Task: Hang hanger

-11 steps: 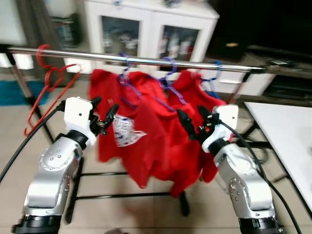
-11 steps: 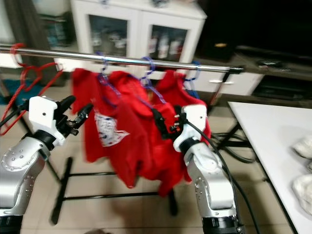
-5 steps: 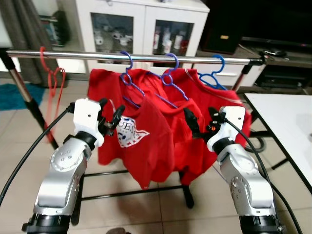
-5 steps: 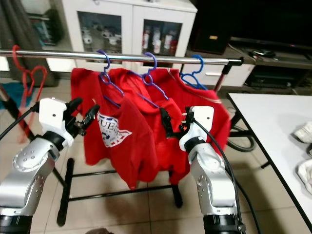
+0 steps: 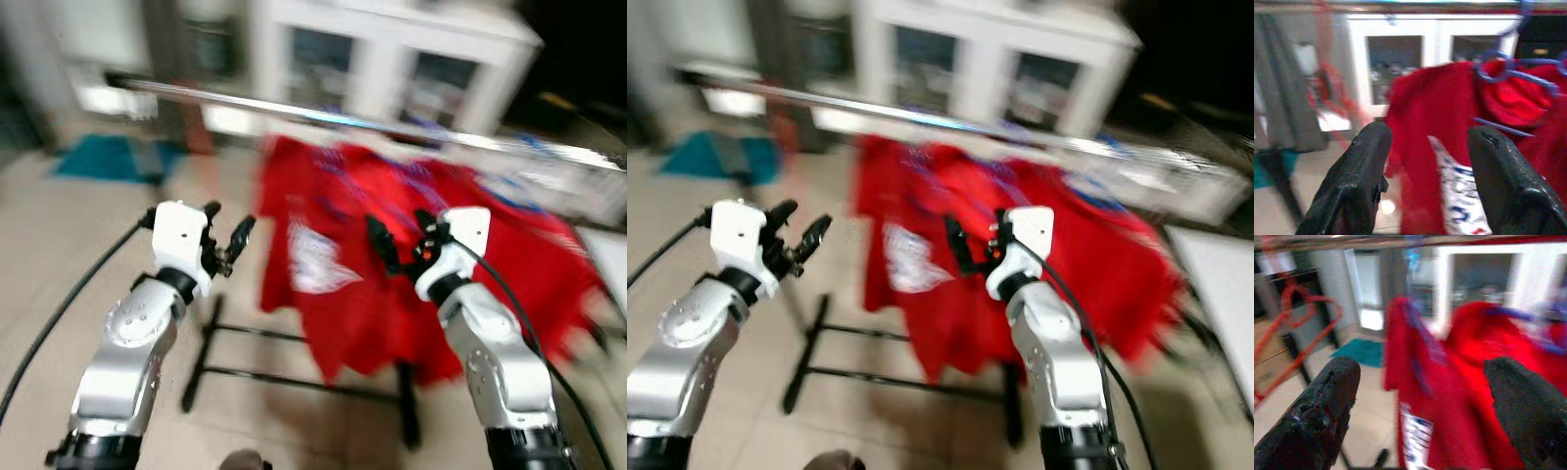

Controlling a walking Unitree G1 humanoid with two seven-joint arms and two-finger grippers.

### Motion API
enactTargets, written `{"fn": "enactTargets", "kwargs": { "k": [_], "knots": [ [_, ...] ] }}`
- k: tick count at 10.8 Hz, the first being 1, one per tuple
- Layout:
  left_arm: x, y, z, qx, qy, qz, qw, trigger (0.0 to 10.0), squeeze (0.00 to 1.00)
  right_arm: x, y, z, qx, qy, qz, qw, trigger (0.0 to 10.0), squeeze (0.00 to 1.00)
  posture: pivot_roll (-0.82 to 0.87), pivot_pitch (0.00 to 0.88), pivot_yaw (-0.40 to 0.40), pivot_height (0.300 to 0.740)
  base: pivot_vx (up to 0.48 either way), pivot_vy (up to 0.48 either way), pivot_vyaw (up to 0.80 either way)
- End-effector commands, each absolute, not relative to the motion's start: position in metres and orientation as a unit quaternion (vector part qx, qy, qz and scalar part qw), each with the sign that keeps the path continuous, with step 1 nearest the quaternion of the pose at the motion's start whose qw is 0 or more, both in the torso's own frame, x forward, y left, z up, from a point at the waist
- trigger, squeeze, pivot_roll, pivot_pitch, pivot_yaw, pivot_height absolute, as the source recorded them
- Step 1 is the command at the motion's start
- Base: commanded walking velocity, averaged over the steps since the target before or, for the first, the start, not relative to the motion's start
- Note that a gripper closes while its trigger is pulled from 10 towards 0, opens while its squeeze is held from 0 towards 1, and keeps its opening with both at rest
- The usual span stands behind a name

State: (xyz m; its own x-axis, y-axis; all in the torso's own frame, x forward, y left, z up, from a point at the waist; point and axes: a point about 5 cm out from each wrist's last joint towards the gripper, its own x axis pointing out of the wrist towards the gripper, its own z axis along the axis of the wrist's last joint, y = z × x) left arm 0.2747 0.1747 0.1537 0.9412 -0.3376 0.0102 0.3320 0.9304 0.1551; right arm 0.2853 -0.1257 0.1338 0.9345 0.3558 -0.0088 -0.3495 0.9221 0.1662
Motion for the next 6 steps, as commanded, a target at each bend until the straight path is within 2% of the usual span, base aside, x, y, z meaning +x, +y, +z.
{"fn": "enactTargets", "kwargs": {
  "k": [1, 2, 4, 6],
  "knots": [
    [0.275, 0.168, 0.157, 0.079, -0.023, -0.193, 0.978, 10.0, 0.00, 0.288, -0.126, 0.142, 0.069, 0.000, 0.186, 0.980, 10.0, 1.00, 0.15, 0.000, -0.088, 0.740, 0.296, 0.000, 0.80],
    [0.275, 0.166, 0.158, 0.090, -0.026, -0.204, 0.975, 10.0, 0.00, 0.289, -0.130, 0.146, 0.081, -0.010, 0.175, 0.981, 10.0, 1.00, 0.16, 0.000, -0.087, 0.740, 0.255, 0.000, 0.00],
    [0.266, 0.160, 0.168, 0.088, -0.042, -0.264, 0.960, 10.0, 0.00, 0.294, -0.144, 0.154, 0.068, -0.021, 0.151, 0.986, 10.0, 1.00, 0.16, 0.000, -0.090, 0.740, 0.000, 0.000, 0.00],
    [0.262, 0.165, 0.172, 0.050, -0.052, -0.299, 0.951, 10.0, 0.00, 0.298, -0.149, 0.163, 0.064, -0.018, 0.179, 0.982, 10.0, 1.00, 0.15, 0.000, -0.088, 0.740, 0.000, 0.000, 0.00]
  ]
}}
